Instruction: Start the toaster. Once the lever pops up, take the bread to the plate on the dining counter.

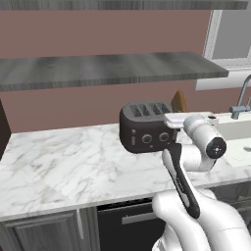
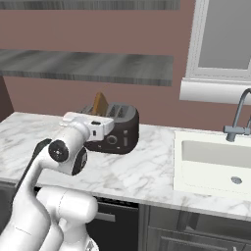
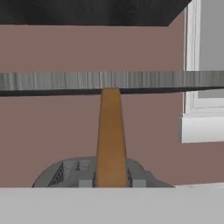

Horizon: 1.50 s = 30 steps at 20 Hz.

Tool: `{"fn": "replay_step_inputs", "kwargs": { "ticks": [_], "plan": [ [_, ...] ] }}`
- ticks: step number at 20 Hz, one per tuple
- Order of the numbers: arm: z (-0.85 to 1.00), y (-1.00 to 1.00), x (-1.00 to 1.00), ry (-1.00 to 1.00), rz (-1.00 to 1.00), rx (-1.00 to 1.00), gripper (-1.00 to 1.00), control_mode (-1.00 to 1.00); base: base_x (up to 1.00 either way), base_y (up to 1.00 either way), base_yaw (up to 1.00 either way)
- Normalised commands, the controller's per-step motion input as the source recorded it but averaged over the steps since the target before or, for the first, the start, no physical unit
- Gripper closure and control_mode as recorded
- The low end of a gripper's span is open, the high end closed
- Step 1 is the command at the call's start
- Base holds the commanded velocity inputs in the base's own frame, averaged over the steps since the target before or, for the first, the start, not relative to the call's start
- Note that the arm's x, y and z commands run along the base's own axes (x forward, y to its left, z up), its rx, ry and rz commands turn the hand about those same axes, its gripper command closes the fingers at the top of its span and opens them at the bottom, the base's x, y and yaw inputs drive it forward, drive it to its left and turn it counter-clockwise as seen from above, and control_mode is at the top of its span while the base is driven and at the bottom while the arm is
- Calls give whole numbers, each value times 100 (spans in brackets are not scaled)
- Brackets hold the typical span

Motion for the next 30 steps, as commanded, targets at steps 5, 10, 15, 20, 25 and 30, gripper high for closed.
{"fn": "replay_step_inputs", "kwargs": {
  "ticks": [5, 10, 15, 20, 25, 30],
  "plan": [
    [45, 0, -100, 20, -4, 0, 100, -100, 0, 0, 0],
    [40, 0, -100, 30, -2, 0, 100, -100, 0, 0, 0],
    [16, 0, -95, 35, 0, 0, 100, -100, 0, 0, 0],
    [0, 0, -73, 33, 0, 0, 100, -100, 0, 0, 0],
    [0, 2, -38, 22, 0, 0, 100, -100, 0, 0, 0],
    [-5, 0, -4, 6, 0, 0, 100, -100, 0, 0, 0]
  ]
}}
